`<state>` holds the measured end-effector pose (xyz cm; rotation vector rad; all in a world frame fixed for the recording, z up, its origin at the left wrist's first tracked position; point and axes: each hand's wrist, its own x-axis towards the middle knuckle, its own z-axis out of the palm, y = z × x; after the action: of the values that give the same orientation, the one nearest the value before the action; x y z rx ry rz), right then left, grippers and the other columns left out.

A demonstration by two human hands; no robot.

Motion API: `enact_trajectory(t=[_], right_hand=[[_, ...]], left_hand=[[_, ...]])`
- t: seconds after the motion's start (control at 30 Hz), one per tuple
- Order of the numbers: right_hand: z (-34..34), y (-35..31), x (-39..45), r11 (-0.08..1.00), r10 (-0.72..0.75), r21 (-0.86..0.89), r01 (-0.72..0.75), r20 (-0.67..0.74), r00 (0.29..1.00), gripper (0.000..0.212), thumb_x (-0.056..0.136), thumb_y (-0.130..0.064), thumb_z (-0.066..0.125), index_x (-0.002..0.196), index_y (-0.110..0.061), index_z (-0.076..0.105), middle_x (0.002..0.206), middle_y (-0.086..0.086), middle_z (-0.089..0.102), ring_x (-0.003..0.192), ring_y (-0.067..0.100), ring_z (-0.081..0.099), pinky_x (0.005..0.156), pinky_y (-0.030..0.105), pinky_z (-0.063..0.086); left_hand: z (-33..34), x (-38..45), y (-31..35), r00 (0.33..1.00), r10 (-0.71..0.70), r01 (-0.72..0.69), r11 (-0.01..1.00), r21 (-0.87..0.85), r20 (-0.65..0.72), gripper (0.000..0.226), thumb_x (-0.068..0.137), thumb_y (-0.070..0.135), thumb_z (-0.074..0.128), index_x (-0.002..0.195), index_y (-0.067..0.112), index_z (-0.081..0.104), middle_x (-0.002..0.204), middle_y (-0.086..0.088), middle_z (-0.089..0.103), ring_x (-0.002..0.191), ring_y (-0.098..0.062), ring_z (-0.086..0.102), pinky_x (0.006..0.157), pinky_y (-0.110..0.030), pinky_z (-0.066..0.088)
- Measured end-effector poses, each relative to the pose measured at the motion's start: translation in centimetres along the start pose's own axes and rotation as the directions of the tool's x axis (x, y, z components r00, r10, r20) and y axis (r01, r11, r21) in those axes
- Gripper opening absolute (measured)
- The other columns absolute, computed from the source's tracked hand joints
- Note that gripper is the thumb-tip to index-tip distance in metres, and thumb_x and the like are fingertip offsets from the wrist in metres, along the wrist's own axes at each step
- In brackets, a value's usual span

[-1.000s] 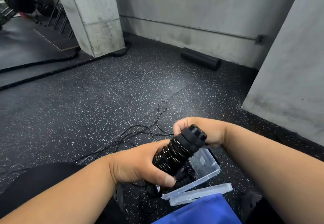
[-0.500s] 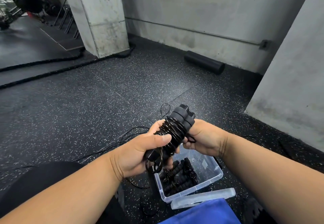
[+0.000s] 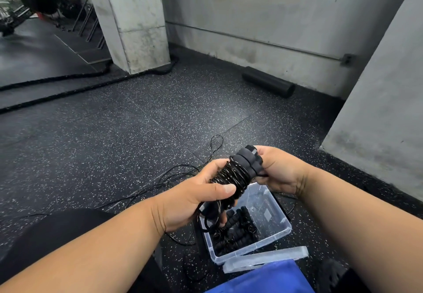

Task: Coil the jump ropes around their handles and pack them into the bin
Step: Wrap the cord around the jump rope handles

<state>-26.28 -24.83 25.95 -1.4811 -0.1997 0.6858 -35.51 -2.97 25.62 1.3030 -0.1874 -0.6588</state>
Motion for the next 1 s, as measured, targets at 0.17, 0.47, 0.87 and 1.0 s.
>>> enact_trajectory(t=[0.17, 0.47, 0.87, 1.0], right_hand=[[-1.2, -1.5, -0.3, 0.996, -0.061, -0.064, 0.055, -0.094, 0.994, 0.006, 0.089, -0.006, 0.073, 0.086, -0.009, 0.069, 0.072, 0.008, 0.069, 0.057, 0.014, 0.062, 0.054, 0.025, 0.053], [-1.5, -3.1, -1.6, 0.802, -0.310, -0.564, 0.197, -0.111, 0.944, 0.025, 0.072, -0.025, 0.092, 0.081, -0.013, 0.072, 0.063, -0.005, 0.055, 0.060, 0.011, 0.045, 0.054, 0.020, 0.038], [-0.1, -5.8, -4.2, 0.736, -0.340, -0.641, 0.219, -0.071, 0.938, 0.016, 0.081, -0.022, 0.088, 0.082, -0.016, 0.072, 0.055, -0.007, 0.048, 0.048, 0.008, 0.036, 0.046, 0.019, 0.030], [0.5, -6.3, -5.3, 0.607, -0.318, -0.765, 0.215, 0.014, 0.948, 0.009, 0.087, -0.020, 0.082, 0.087, -0.025, 0.075, 0.057, -0.010, 0.052, 0.050, 0.008, 0.042, 0.053, 0.026, 0.040]], left_hand=[[0.5, -0.2, 0.0, 1.000, -0.001, 0.003, 0.990, 0.139, -0.013, 0.071, 0.086, 0.024, 0.075, 0.147, 0.044, 0.044, 0.122, 0.004, 0.069, 0.102, -0.012, 0.073, 0.083, -0.028, 0.058], [0.7, 0.5, -0.6, 0.969, -0.227, 0.248, 0.871, 0.425, -0.099, 0.043, 0.093, 0.026, 0.080, 0.124, 0.050, 0.062, 0.108, 0.005, 0.079, 0.090, -0.023, 0.074, 0.076, -0.033, 0.062], [-2.8, 2.4, -1.7, 0.901, -0.156, 0.252, 0.948, 0.195, -0.404, 0.058, 0.075, 0.046, 0.082, 0.127, 0.027, 0.062, 0.087, -0.005, 0.072, 0.068, -0.025, 0.064, 0.061, -0.033, 0.044], [-3.0, 3.0, -1.8, 0.891, -0.151, 0.256, 0.946, 0.199, -0.428, 0.049, 0.084, 0.037, 0.080, 0.126, 0.019, 0.061, 0.082, -0.009, 0.066, 0.056, -0.021, 0.059, 0.054, -0.030, 0.041]])
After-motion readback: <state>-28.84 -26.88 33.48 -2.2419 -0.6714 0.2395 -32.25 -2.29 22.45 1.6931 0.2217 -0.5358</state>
